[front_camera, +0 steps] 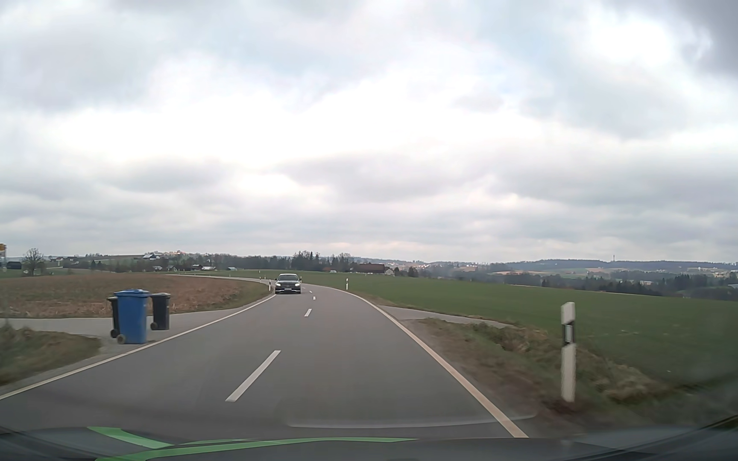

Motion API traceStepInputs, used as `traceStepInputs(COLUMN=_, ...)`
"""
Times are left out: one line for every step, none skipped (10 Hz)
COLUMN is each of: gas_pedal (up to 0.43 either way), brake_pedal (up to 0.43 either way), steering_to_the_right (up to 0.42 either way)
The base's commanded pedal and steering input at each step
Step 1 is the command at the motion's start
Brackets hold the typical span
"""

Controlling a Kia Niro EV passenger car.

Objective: Follow the waypoints while adhering to traffic rules and regulations

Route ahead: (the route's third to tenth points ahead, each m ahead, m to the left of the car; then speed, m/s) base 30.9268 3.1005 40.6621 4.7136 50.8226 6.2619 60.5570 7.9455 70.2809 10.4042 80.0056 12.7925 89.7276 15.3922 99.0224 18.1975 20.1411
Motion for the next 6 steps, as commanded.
traceStepInputs(gas_pedal=0.157, brake_pedal=0.0, steering_to_the_right=-0.019)
traceStepInputs(gas_pedal=0.157, brake_pedal=0.0, steering_to_the_right=-0.019)
traceStepInputs(gas_pedal=0.157, brake_pedal=0.0, steering_to_the_right=-0.019)
traceStepInputs(gas_pedal=0.157, brake_pedal=0.0, steering_to_the_right=-0.019)
traceStepInputs(gas_pedal=0.169, brake_pedal=0.0, steering_to_the_right=-0.019)
traceStepInputs(gas_pedal=0.169, brake_pedal=0.0, steering_to_the_right=-0.019)
